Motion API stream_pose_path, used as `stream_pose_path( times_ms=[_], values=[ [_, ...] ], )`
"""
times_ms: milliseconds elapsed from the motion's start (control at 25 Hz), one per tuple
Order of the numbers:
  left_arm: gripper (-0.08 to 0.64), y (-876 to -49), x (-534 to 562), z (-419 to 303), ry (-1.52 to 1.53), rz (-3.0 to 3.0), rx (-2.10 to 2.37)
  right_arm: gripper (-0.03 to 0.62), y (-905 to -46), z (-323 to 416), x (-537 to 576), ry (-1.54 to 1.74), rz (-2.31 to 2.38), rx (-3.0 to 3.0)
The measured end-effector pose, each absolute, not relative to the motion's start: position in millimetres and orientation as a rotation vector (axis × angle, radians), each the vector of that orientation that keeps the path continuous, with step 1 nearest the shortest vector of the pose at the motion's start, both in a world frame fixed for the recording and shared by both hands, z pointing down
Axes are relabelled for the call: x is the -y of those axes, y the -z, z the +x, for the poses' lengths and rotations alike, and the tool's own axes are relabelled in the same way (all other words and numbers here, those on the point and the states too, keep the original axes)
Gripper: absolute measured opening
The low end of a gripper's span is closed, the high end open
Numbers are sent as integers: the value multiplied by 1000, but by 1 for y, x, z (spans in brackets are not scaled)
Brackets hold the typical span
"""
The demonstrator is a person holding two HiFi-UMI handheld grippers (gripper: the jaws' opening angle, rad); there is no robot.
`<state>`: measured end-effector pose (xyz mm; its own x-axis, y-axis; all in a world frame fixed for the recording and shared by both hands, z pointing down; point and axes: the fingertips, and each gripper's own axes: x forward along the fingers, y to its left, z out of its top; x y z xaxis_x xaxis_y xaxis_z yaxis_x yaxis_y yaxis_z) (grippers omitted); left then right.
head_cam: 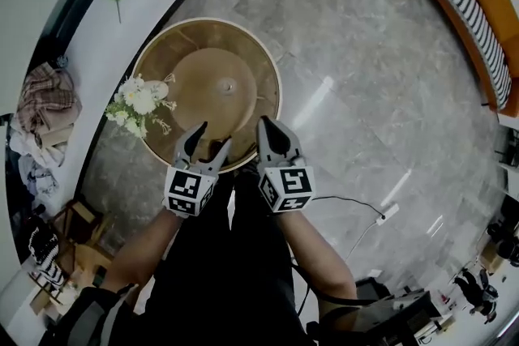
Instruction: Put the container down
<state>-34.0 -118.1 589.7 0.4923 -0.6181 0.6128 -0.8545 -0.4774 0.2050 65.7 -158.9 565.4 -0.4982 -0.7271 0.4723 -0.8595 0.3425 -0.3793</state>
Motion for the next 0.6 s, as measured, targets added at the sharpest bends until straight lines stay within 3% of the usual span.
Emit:
stream_pose_path(
  times_ms=[600],
  values=[
    [150,-475,93,-65,-479,2282,1303,6,-470,51,112,-788,1394,2448]
  ],
)
